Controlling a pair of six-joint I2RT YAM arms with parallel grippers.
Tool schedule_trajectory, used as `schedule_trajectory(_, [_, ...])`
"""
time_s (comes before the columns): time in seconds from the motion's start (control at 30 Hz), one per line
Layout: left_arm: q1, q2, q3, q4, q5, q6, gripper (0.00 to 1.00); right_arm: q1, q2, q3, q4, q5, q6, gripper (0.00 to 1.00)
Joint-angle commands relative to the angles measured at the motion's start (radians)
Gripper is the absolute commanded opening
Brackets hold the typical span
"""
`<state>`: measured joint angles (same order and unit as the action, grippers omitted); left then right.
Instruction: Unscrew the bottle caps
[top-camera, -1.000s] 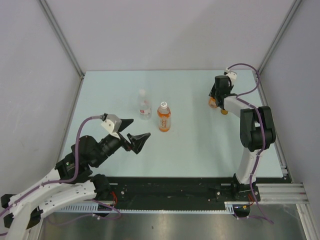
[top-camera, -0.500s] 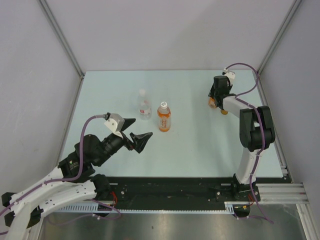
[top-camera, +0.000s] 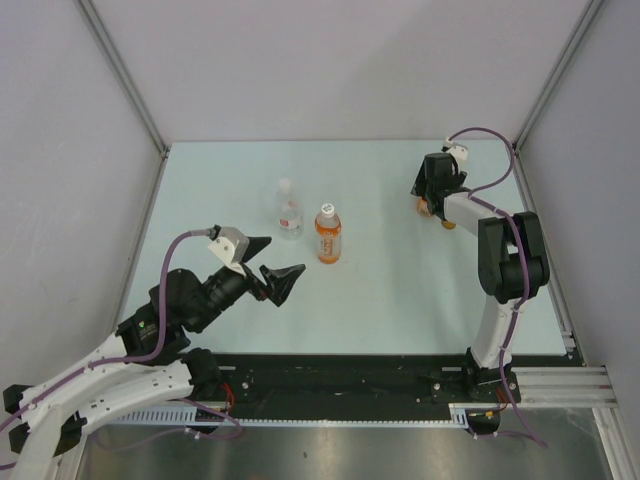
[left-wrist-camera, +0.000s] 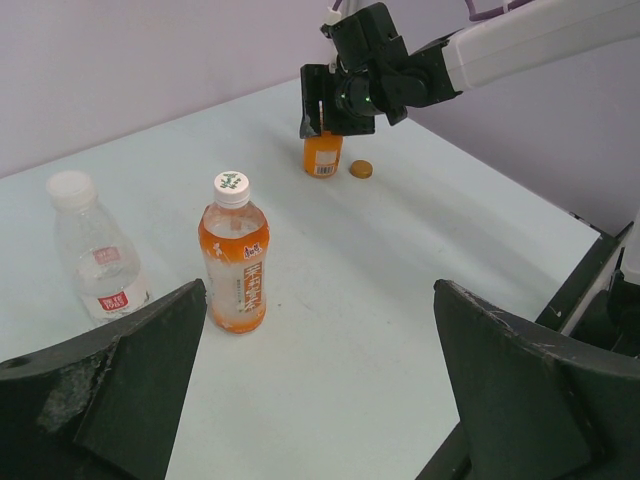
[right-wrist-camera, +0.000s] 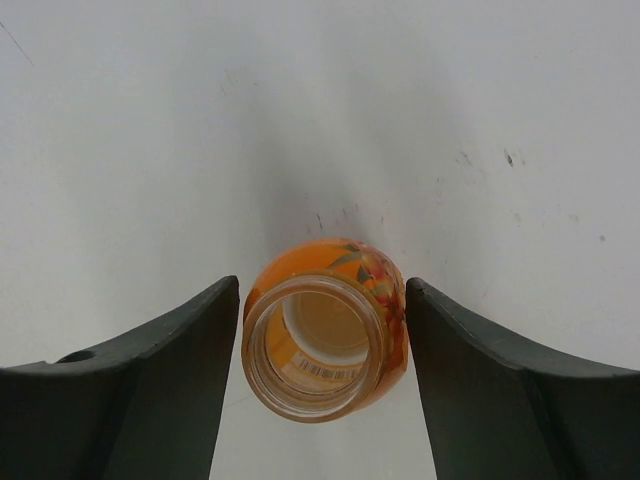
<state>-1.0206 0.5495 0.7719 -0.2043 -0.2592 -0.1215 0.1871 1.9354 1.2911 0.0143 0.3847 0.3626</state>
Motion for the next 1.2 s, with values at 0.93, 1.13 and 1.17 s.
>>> schedule_trajectory(0.93, [0.002,0.012,0.032,-0.055,-0.156,-0.079,1.0,0.485,-0.728,-0.266,-0.14,0.017,-0.065,0.75])
schedule_trajectory(1.13, [0.059,0.073,0.066,-0.239,-0.276,-0.259,1.0,0.687,-0.76,-0.269,-0.025,-0.087,-0.042,0.76])
schedule_trajectory(1.17, [0.079,0.064,0.046,-0.242,-0.256,-0.276,1.0,0.709,-0.748,-0.269,0.011,-0.078,-0.051,0.77])
